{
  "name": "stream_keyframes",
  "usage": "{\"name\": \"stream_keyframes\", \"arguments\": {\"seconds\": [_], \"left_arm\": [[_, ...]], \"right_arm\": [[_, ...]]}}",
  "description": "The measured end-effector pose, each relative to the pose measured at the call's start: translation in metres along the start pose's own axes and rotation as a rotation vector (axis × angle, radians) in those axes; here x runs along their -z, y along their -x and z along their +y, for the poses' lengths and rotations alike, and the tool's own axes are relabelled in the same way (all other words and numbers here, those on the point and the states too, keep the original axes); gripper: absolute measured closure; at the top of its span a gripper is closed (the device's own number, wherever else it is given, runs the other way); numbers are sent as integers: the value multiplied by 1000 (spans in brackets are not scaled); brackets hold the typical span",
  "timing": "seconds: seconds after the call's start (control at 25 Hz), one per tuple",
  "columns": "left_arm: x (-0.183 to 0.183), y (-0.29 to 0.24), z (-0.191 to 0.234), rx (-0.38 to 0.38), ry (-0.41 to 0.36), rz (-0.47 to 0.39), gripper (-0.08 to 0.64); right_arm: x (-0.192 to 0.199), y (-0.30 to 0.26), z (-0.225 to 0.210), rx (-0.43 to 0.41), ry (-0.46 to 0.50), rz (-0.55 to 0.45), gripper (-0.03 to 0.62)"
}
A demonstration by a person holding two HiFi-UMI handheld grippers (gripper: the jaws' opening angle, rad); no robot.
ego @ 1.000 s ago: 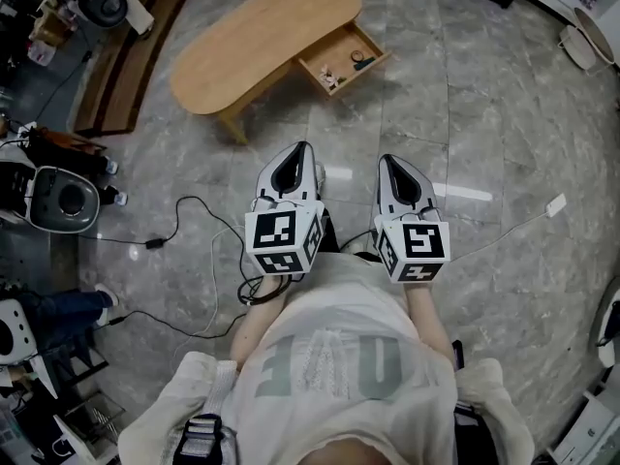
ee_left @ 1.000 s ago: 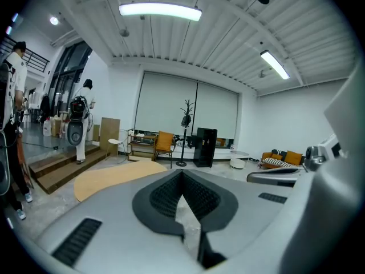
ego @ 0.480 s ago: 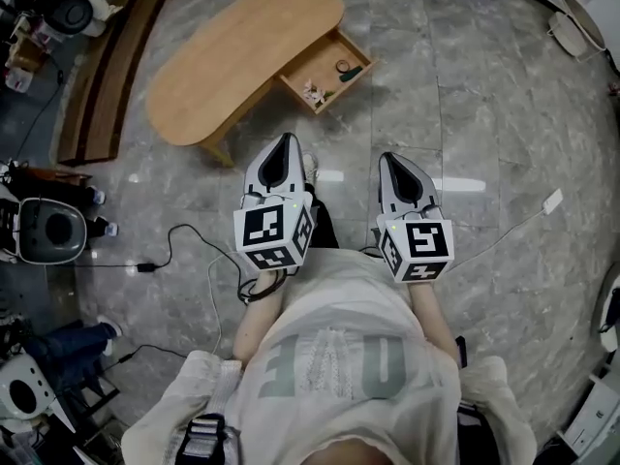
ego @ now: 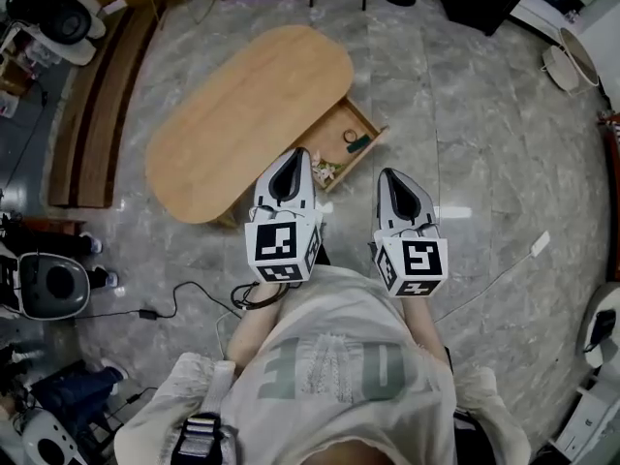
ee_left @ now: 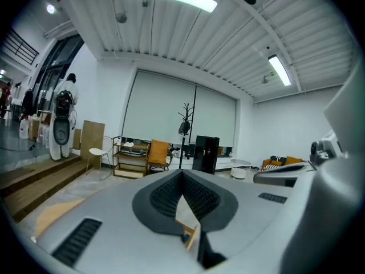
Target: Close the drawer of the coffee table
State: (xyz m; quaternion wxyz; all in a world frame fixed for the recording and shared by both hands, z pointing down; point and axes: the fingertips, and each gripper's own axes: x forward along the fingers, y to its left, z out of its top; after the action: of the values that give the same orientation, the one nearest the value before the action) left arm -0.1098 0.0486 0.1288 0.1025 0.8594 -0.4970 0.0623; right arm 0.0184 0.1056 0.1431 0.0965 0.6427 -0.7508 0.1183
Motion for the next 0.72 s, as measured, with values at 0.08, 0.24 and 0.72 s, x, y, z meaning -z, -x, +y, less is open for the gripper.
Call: {"name": "stream_keyframes", "arguments": {"seconds": [0.08, 0.24, 0.72], "left_arm": [[-19, -28, 21, 20, -25, -17, 552], [-44, -78, 60, 56, -67, -28, 552], [-47, -149, 49, 85, -71, 4, 552]], "right_arm": [[-18, -35, -2, 25, 11, -12, 586], [-38, -98, -6, 75, -35, -13, 586], [-51, -143, -45, 64, -76, -23, 586]]}}
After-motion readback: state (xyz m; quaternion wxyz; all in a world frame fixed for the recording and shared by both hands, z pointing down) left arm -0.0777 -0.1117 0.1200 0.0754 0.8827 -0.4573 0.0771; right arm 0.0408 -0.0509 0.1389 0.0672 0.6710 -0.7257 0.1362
